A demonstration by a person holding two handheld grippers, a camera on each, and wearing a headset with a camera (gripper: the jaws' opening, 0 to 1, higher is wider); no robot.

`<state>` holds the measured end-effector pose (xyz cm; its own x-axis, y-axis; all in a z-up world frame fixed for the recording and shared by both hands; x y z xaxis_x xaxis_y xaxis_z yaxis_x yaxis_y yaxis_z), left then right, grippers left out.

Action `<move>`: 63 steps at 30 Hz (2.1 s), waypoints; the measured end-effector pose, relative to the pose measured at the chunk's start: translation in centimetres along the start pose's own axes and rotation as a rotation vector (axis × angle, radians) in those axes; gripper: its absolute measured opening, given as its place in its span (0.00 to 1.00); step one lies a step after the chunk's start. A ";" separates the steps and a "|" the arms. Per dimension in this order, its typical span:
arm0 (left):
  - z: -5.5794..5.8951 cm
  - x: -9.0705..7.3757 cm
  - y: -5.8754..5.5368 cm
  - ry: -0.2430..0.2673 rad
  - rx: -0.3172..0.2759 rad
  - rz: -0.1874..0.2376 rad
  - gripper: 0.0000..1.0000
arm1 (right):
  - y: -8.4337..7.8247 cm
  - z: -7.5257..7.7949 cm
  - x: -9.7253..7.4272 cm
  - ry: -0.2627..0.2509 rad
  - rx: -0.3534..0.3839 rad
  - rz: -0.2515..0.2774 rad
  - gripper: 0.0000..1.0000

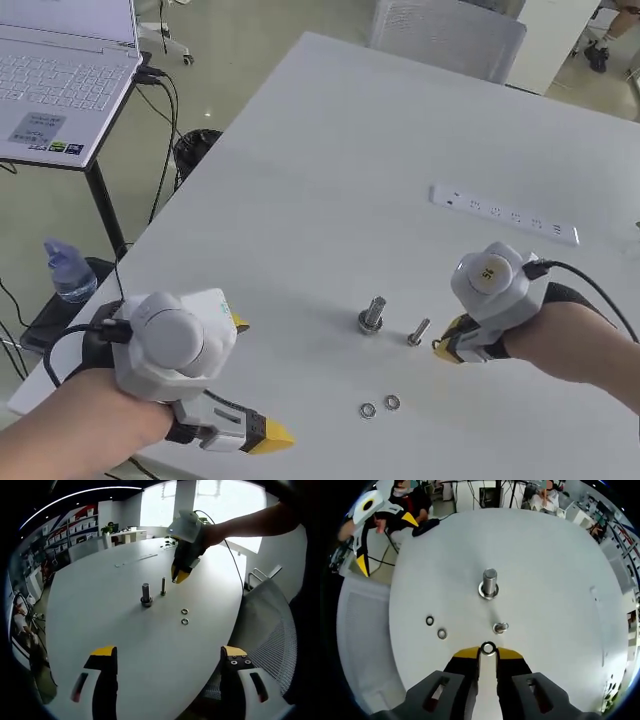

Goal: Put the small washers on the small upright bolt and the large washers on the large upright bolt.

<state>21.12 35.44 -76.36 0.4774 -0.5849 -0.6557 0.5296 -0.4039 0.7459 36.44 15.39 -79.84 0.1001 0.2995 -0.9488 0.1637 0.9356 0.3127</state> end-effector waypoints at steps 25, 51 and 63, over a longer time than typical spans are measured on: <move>-0.4 0.1 -0.6 -0.009 -0.017 -0.009 0.82 | 2.3 1.7 -0.2 -0.012 -0.023 0.001 0.12; -0.9 0.4 -0.8 -0.025 -0.024 -0.016 0.82 | 2.1 1.6 1.8 0.008 -0.037 -0.034 0.12; -0.9 0.4 -1.2 -0.038 -0.026 -0.025 0.81 | 1.7 1.3 3.1 0.006 -0.052 -0.050 0.12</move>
<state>21.27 36.30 -77.61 0.4368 -0.6013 -0.6691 0.5596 -0.4007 0.7255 38.31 17.63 -82.22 0.0872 0.2529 -0.9636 0.1169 0.9580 0.2620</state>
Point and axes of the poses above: the centre of the closed fingertips' face, and the gripper's own axes: x roughly forward along the fingers, z roughly to its right, y roughly out of its top, the point moved 3 cm from there along -x, roughly backward along the fingers, and after that the axes turned 2 degrees about -x, right-handed, at the moved point
